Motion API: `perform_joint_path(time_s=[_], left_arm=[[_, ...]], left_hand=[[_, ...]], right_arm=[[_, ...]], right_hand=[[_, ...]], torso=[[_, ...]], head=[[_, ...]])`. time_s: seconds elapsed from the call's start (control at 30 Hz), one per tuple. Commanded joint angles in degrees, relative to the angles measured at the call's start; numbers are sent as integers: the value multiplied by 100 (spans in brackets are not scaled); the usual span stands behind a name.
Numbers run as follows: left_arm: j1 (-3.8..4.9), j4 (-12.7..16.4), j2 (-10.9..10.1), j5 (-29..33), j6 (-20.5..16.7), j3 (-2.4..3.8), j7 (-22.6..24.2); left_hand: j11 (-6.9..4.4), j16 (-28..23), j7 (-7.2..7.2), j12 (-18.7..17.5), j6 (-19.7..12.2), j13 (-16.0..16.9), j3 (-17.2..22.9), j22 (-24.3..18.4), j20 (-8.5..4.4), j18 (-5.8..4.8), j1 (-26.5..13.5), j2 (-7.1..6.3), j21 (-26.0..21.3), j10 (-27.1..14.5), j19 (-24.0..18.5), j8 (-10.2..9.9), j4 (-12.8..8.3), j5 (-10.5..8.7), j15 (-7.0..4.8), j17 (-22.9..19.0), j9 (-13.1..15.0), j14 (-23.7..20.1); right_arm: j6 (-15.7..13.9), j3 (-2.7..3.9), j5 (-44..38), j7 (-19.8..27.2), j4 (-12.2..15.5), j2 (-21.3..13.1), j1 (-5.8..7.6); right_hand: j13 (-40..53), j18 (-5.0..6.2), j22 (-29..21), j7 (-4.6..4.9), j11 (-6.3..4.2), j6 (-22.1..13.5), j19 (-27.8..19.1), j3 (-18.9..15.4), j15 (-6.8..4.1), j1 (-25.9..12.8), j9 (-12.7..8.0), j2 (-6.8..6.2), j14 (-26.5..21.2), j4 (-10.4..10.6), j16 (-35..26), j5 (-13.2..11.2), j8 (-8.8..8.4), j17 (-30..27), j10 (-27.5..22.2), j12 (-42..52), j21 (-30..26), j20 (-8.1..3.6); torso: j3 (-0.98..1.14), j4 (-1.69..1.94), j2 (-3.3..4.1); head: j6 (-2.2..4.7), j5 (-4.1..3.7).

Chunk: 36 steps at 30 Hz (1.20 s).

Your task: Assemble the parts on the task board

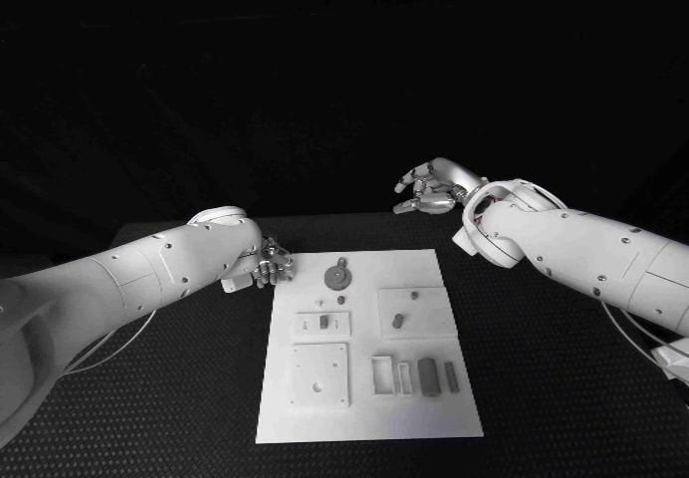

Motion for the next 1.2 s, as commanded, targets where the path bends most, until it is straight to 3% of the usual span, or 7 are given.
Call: perform_joint_path(time_s=[0.03,0.23,0.6,0.87,0.97,1.07,1.2], left_arm=[[2,27,-18,226,-30,2,107],[5,275,-192,506,-250,9,84],[61,1874,-1146,989,-908,18,-120],[53,2679,-1525,918,-1353,-29,-234],[50,2925,-1631,844,-1528,-148,-279],[50,3021,-1658,818,-1635,-212,-293],[50,3203,-1693,816,-1749,-394,-339]], left_hand=[[-38,42,-34,36,87,8,49,15,3,61,74,44,29,11,58,33,-7,4,3,-7,12,39],[-56,87,-52,72,129,18,61,58,-9,67,66,50,51,48,94,43,-30,5,-10,-14,11,70],[-91,180,-84,146,204,43,64,136,-37,81,33,31,92,120,172,47,-65,3,-41,-23,0,139],[-102,215,-95,174,233,54,71,165,-47,84,32,12,104,142,195,44,-85,3,-52,-27,-7,157],[-108,229,-100,184,244,56,75,178,-51,87,32,0,109,155,205,31,-96,3,-54,-30,-14,166],[-112,239,-104,191,260,56,81,188,-54,89,33,-8,112,164,212,22,-103,3,-56,-34,-19,173],[-117,250,-109,197,280,56,88,199,-57,91,34,-16,115,173,222,13,-110,3,-59,-39,-23,182]], right_arm=[[74,3,-4,54,0,6,-2],[80,3,-4,52,0,-6,-2],[105,2,-4,38,1,-53,-2],[118,1,-4,33,-11,-59,-6],[119,1,-4,33,-7,-68,-7],[119,1,-4,31,-2,-77,-7],[116,1,-4,31,-5,-74,-9]], right_hand=[[-5,75,80,39,4,9,-8,-37,-11,-4,-7,58,-41,-1,-29,-23,-6,-10,-11,3,-39,11],[-6,75,81,39,4,10,-8,-38,-11,-4,-7,58,-41,-1,-29,-23,-6,-10,-11,4,-40,11],[-7,75,81,38,4,10,-8,-39,-11,-3,-8,57,-41,-2,-28,-23,-5,-10,-11,5,-41,11],[-8,75,81,38,4,10,-8,-40,-11,-1,-8,56,-42,-3,-29,-23,-5,-10,-11,6,-42,11],[-8,75,81,38,4,11,-9,-40,-11,-2,-8,56,-42,-3,-29,-23,-5,-11,-11,6,-42,11],[-8,75,81,38,4,11,-9,-40,-11,-2,-8,56,-42,-3,-29,-23,-5,-11,-11,6,-42,11],[-9,75,81,39,4,11,-9,-41,-11,-2,-9,56,-42,-2,-29,-23,-5,-11,-11,6,-43,11]], torso=[[2,0,-1],[5,4,-7],[13,19,-10],[15,28,-9],[11,24,-9],[11,24,-10],[10,20,-10]], head=[[2,4],[-1,17],[6,33],[-3,35],[-13,49],[-17,46],[-31,58]])
